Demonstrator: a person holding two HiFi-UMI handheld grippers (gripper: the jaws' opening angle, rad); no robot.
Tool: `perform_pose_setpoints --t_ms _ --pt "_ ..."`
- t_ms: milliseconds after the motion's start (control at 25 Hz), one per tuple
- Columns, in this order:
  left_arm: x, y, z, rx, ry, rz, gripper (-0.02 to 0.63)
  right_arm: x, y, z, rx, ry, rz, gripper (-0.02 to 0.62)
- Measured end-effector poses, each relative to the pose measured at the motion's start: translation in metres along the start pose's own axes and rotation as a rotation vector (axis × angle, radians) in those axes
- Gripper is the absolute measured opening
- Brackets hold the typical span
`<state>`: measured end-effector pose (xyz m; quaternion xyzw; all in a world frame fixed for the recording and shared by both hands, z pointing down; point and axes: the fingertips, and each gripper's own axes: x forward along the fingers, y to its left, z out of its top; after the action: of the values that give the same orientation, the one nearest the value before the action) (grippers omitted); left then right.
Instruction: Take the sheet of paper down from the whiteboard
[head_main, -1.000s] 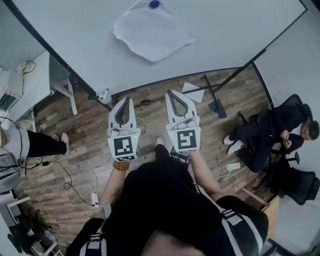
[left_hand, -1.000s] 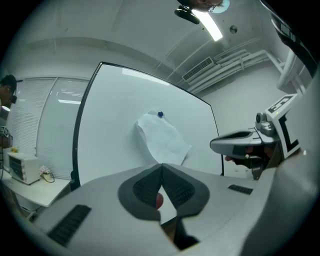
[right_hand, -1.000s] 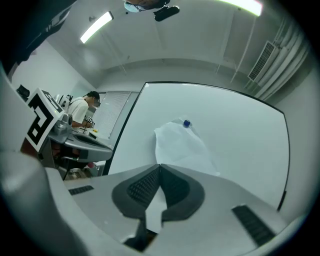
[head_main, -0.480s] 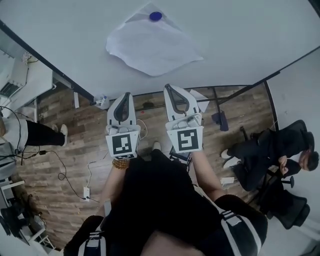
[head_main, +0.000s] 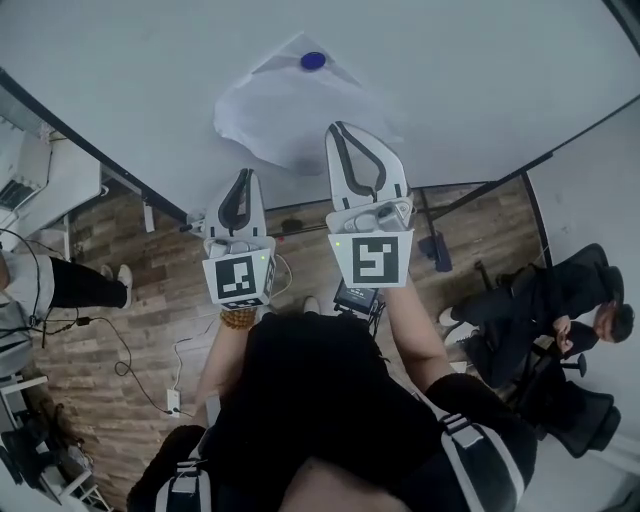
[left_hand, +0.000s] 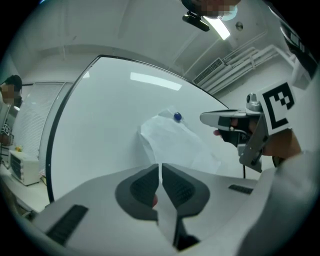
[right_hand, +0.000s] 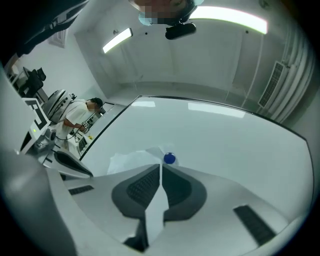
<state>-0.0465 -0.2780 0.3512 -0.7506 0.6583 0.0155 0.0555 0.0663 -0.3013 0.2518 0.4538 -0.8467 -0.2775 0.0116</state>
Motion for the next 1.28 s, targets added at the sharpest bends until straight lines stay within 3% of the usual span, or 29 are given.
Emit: perform_pose_setpoints --t_ms 280,640,1280 --pt "0.014 0.003 0.008 -0.017 -0.026 -0.033 0.046 0.033 -0.017 0.018 -0.076 -0.046 -0.069 0.061" --pt "0.017 0.002 0.003 -0.033 -0.022 -0.069 0.075 0.06 -0.021 0.029 -0.038 -0.116 -0.084 0.087" --pt "0.032 0.007 0.005 -0.062 -0.029 -0.087 0.075 0.081 -0.023 0.024 -0.035 -0.116 -0.088 0.12"
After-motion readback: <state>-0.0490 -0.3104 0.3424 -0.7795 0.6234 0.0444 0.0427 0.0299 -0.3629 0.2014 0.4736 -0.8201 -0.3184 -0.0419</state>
